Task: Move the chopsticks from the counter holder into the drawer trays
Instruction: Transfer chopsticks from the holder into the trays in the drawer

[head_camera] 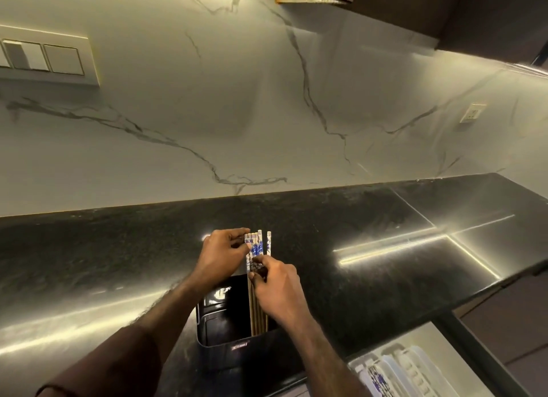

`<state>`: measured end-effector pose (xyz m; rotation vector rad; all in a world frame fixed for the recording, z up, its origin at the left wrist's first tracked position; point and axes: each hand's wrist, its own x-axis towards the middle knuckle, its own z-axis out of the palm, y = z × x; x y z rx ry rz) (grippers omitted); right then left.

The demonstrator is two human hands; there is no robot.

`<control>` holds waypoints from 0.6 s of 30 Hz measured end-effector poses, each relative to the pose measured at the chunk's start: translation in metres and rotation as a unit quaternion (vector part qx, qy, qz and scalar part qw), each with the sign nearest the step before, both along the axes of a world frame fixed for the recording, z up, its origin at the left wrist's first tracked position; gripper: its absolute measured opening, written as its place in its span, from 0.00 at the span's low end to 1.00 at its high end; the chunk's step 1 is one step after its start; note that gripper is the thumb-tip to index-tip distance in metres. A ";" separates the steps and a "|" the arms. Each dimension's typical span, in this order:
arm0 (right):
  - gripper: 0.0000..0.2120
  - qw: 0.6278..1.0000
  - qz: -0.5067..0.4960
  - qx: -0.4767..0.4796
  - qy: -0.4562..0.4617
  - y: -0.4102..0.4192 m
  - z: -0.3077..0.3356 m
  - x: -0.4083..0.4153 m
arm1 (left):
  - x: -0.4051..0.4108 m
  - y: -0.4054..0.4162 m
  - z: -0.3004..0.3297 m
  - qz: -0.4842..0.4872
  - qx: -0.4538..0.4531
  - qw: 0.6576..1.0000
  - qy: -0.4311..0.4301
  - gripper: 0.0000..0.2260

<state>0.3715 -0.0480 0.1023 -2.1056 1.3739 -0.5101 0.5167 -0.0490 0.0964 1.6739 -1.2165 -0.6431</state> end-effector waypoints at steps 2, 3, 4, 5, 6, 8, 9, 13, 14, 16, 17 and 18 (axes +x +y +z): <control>0.17 1.000 -0.003 -0.003 -0.003 0.000 -0.001 0.000 | -0.001 -0.001 -0.002 0.010 -0.009 0.999 0.034 0.15; 0.16 1.000 -0.005 -0.005 -0.006 -0.001 -0.002 -0.001 | -0.002 -0.001 -0.002 0.013 -0.012 0.999 0.047 0.14; 0.16 1.000 -0.008 -0.007 -0.008 -0.001 -0.002 -0.001 | -0.003 -0.002 -0.003 0.015 -0.016 0.998 0.057 0.13; 0.16 1.000 -0.011 -0.009 -0.010 -0.002 -0.002 -0.001 | -0.004 -0.003 -0.003 0.017 -0.019 0.998 0.064 0.12; 0.15 1.000 -0.014 -0.011 -0.010 -0.002 -0.002 -0.001 | -0.005 -0.003 -0.002 0.020 -0.023 0.997 0.069 0.12; 0.15 1.000 -0.015 -0.013 -0.011 -0.004 -0.002 0.000 | -0.006 -0.005 -0.002 0.029 -0.028 0.996 0.076 0.11; 0.15 1.000 -0.013 -0.010 -0.012 -0.004 -0.002 0.000 | -0.007 -0.005 -0.002 0.034 -0.029 0.996 0.078 0.11; 0.16 1.000 -0.004 0.001 -0.014 -0.006 -0.002 0.001 | -0.006 -0.001 -0.002 0.049 -0.033 0.992 0.108 0.11; 0.17 1.000 -0.002 0.001 -0.016 -0.007 -0.002 0.001 | -0.004 0.001 0.000 0.050 -0.035 0.991 0.117 0.11; 0.18 1.000 0.000 0.001 -0.027 -0.007 0.000 0.002 | -0.001 0.005 0.006 0.044 -0.043 0.989 0.134 0.11; 0.18 0.999 0.000 0.003 -0.034 -0.007 0.001 0.002 | 0.001 0.007 0.011 0.038 -0.052 0.988 0.139 0.10; 0.18 0.999 0.001 0.008 -0.043 -0.007 0.003 0.003 | 0.003 0.009 0.017 0.031 -0.063 0.987 0.142 0.11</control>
